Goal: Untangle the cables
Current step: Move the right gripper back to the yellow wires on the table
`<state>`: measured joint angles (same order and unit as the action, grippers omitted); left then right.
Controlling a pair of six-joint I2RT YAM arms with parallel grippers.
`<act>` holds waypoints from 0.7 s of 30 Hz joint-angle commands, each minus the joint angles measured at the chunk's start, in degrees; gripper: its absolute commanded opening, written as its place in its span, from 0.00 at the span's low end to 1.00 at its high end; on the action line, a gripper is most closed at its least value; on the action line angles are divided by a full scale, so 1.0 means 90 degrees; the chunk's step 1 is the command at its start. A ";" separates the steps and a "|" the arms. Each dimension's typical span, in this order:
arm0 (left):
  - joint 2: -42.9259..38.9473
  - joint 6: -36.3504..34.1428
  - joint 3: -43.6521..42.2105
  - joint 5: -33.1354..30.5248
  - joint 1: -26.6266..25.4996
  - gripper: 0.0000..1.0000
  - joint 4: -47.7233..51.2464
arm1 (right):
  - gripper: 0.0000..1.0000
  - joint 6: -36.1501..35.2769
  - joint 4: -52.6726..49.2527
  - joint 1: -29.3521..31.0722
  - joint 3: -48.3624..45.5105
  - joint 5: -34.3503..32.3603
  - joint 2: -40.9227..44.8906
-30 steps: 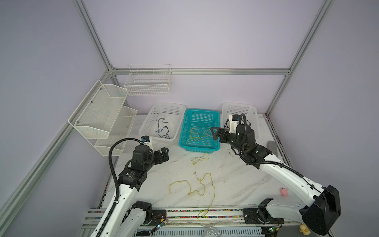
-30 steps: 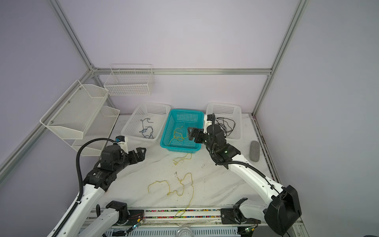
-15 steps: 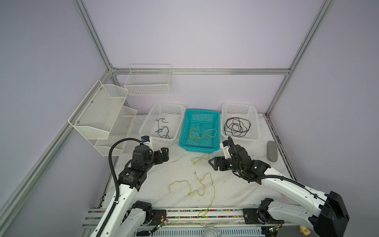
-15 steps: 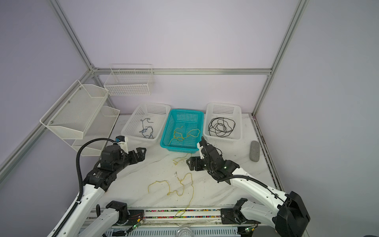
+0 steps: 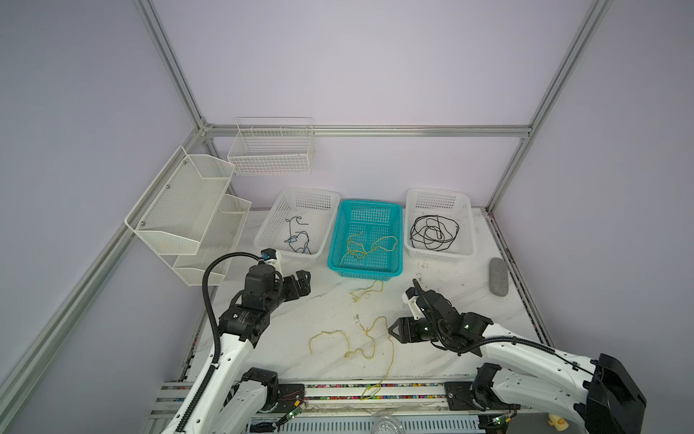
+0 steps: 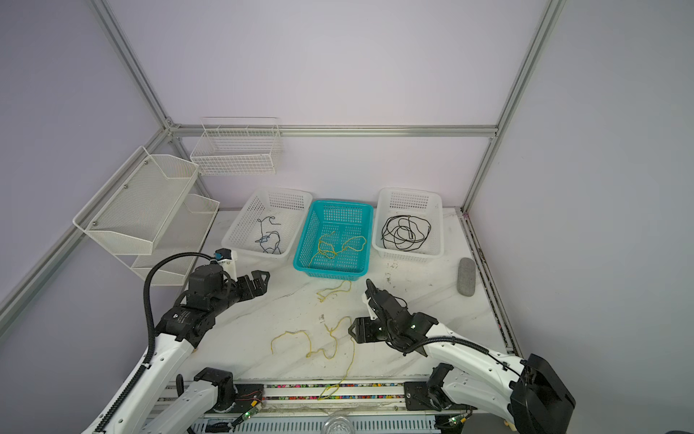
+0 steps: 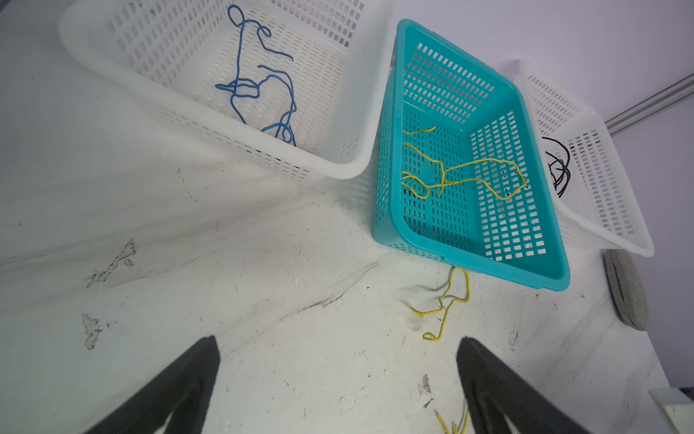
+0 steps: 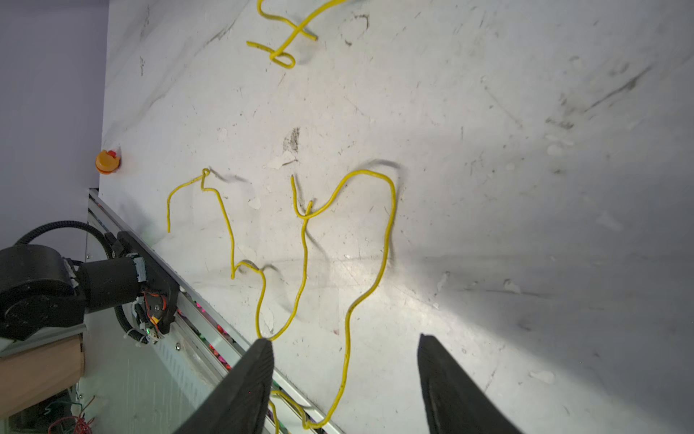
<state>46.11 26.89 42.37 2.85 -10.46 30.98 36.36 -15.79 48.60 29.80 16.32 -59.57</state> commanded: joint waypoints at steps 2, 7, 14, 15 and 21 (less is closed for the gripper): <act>-0.0006 0.0010 -0.0225 0.0122 0.0019 1.00 -0.0131 | 0.61 0.0285 0.0519 0.0260 -0.0113 0.0162 -0.0222; 0.0021 0.0010 -0.0226 0.0152 0.0019 1.00 -0.0127 | 0.56 0.0326 0.0778 0.0504 -0.0143 0.0085 -0.0630; -0.0001 -0.0020 -0.0230 0.0162 0.0019 1.00 -0.0100 | 0.49 0.0299 0.0872 0.0562 -0.0266 -0.0151 -0.0827; -0.0001 -0.0020 -0.0233 0.0162 0.0019 1.00 -0.0099 | 0.49 0.0300 0.0870 0.0561 -0.0278 -0.0172 -0.0831; 0.0020 -0.0020 -0.0224 0.0188 0.0019 1.00 -0.0099 | 0.39 0.0264 0.0976 0.0572 -0.0328 -0.0158 -0.0985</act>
<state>46.39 26.89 42.37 3.84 -10.48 31.00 38.52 -8.27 53.41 27.57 15.73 -67.79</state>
